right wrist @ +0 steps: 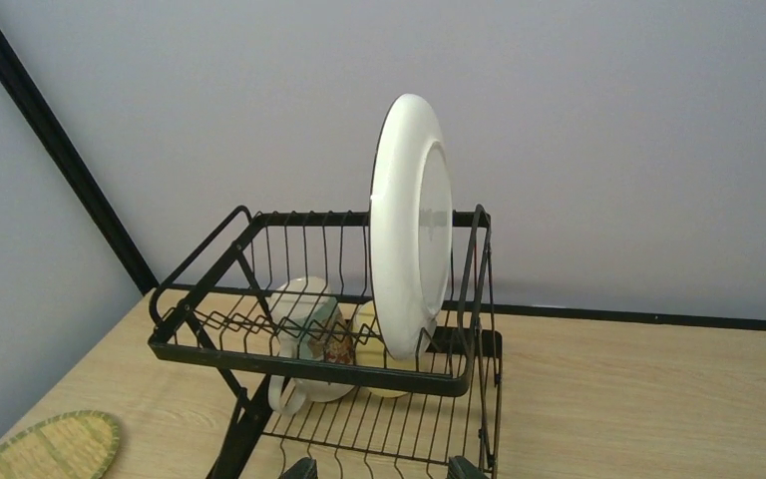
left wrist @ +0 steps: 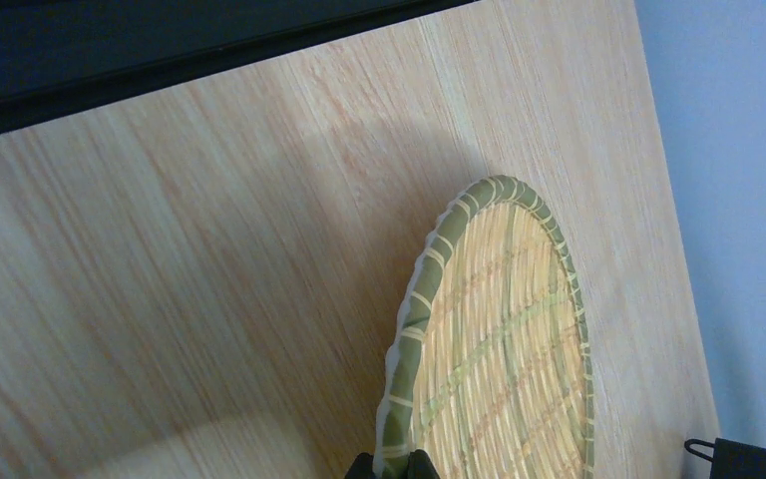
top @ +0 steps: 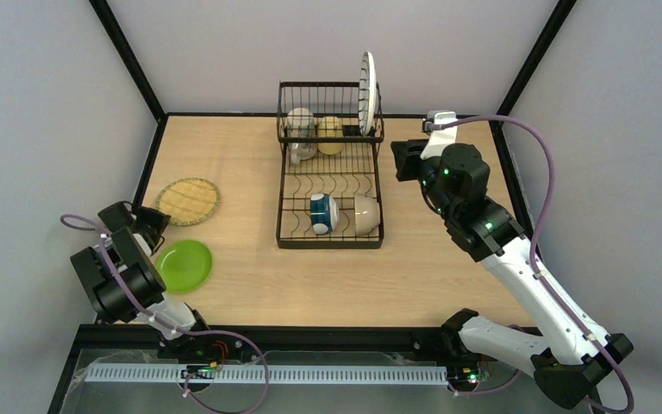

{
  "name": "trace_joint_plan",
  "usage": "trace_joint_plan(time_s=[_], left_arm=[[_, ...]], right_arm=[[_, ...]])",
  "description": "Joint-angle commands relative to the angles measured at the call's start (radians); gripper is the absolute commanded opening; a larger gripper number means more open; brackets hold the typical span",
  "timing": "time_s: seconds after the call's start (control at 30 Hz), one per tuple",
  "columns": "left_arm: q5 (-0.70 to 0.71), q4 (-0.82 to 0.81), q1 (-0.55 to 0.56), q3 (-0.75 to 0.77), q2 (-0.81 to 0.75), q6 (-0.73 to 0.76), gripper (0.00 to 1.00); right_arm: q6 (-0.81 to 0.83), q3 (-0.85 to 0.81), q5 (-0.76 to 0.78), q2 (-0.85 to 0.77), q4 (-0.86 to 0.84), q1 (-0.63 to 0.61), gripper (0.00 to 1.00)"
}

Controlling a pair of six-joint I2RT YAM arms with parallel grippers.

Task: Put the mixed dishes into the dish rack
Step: Grab the plate from the corner of the board, then pass from the left arm to the right

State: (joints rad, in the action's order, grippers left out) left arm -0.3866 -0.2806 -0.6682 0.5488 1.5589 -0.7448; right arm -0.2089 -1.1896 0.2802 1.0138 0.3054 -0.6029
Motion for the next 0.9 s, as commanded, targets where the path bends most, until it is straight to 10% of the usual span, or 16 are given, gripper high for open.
trace_joint_plan(time_s=[0.0, 0.87], left_arm=[[0.073, 0.118, -0.002, -0.059, -0.049, 0.015, 0.02], [0.045, 0.048, 0.158, -0.179, -0.433, -0.371, 0.02]], right_arm=[[0.002, -0.023, -0.003, -0.031, 0.018, -0.006, 0.73], [0.017, -0.187, -0.035, 0.087, 0.101, -0.006, 0.74]])
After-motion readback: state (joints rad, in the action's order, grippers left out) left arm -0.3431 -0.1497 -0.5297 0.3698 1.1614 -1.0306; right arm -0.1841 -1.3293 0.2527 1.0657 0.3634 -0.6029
